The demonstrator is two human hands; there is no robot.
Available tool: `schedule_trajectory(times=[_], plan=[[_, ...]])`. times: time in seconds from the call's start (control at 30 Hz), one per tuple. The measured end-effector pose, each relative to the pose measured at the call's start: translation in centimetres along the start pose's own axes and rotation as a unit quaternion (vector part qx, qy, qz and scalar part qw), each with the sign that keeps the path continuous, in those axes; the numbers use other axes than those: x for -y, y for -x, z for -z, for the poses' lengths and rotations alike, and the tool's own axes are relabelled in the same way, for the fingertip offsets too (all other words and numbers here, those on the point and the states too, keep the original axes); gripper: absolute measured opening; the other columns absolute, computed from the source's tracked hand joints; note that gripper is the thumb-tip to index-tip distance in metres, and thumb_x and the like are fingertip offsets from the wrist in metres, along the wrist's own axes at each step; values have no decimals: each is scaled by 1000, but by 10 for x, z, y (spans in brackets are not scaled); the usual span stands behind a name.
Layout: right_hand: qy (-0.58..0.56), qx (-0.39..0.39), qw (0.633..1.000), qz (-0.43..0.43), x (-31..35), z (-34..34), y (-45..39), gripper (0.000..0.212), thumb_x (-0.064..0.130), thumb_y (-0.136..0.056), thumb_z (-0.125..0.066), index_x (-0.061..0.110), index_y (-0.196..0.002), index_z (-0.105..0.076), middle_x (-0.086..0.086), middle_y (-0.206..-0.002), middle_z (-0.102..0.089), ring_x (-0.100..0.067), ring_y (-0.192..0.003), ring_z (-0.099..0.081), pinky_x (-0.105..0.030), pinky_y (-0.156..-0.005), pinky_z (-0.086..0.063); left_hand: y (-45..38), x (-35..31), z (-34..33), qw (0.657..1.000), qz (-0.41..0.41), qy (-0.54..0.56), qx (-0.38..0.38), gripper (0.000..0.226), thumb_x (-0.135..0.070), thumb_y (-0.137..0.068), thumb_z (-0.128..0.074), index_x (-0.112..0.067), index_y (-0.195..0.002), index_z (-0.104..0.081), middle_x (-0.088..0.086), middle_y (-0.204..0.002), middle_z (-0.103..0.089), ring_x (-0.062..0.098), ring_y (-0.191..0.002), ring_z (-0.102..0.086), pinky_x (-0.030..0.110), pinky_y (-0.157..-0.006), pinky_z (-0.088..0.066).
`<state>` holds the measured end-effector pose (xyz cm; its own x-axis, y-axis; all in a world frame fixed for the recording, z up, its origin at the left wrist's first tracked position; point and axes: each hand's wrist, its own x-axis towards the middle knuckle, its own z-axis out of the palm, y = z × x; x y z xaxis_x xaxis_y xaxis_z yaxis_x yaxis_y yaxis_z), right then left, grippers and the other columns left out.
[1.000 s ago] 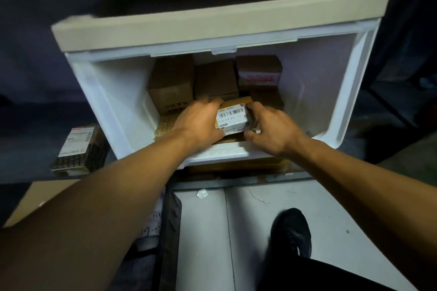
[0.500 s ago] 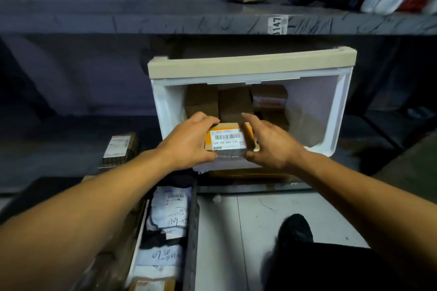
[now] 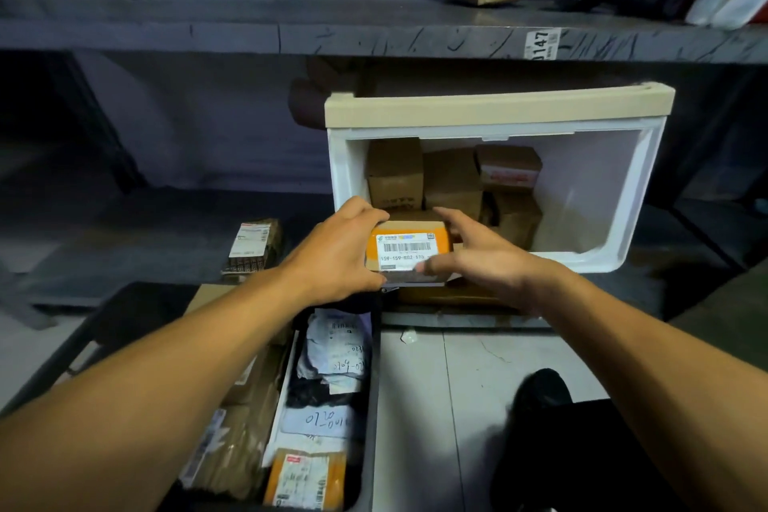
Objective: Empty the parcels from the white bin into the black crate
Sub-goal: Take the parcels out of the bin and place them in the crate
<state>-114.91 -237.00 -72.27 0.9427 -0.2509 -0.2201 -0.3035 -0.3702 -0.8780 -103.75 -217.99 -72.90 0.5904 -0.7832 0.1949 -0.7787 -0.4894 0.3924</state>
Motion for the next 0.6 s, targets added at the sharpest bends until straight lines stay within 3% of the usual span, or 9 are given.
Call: schedule_trajectory(times=[0.07,0.13,0.2,0.27,0.37,0.47,0.6], plan=[[-73,-19,997,-15,2,-2,-2,79,20,-86,-77,29,-153,-37,5,-123,-59,-12,-110,-58,-21,-86,-45,2,4,5,1000,4,9,-3,79,-26,-69,-88,-25,-137,-47,-12,-123,-42,8,-106,-53,21,-86,-49],[-129,-42,990,-37,3,-4,-6,61,30,-89,-74,27,-144,-50,-1,-129,-62,-24,-118,-59,-38,-100,-50,4,9,11,999,16,26,-13,76,-25,-68,-89,-26,-132,-47,-12,-120,-41,6,-106,-52,14,-81,-44],[-178,-40,982,-57,4,-6,-10,44,33,-93,-71,22,-133,-59,-5,-117,-72,-26,-111,-66,-43,-92,-58,5,11,13,998,28,46,-28,76,-23,-67,-90,-26,-130,-47,-12,-119,-41,6,-107,-51,9,-77,-41],[-215,-35,974,-61,7,-8,-11,37,29,-94,-70,17,-128,-61,-7,-105,-77,-22,-97,-71,-34,-72,-60,6,12,13,996,46,74,-33,77,-22,-68,-91,-29,-130,-46,-12,-119,-42,7,-109,-52,8,-77,-41],[-259,-43,964,-41,11,-7,-10,35,12,-92,-70,11,-125,-60,-12,-103,-76,-22,-86,-74,-33,-65,-59,7,13,12,981,99,166,-23,85,-30,-66,-93,-36,-135,-43,-8,-132,-46,11,-116,-55,18,-86,-51],[-265,-48,963,-20,13,-4,-5,36,-3,-88,-68,14,-119,-57,-16,-112,-68,-28,-96,-71,-36,-66,-60,7,9,13,923,185,334,-44,84,-51,-69,-86,-36,-140,-44,-5,-142,-50,21,-120,-60,43,-93,-58],[-239,-26,970,38,13,-3,-1,48,-22,-80,-59,15,-109,-55,-16,-114,-58,-39,-115,-60,-51,-87,-59,7,-2,18,803,307,511,16,53,-63,-90,-58,-26,-129,-59,7,-122,-67,34,-110,-68,49,-87,-59]])
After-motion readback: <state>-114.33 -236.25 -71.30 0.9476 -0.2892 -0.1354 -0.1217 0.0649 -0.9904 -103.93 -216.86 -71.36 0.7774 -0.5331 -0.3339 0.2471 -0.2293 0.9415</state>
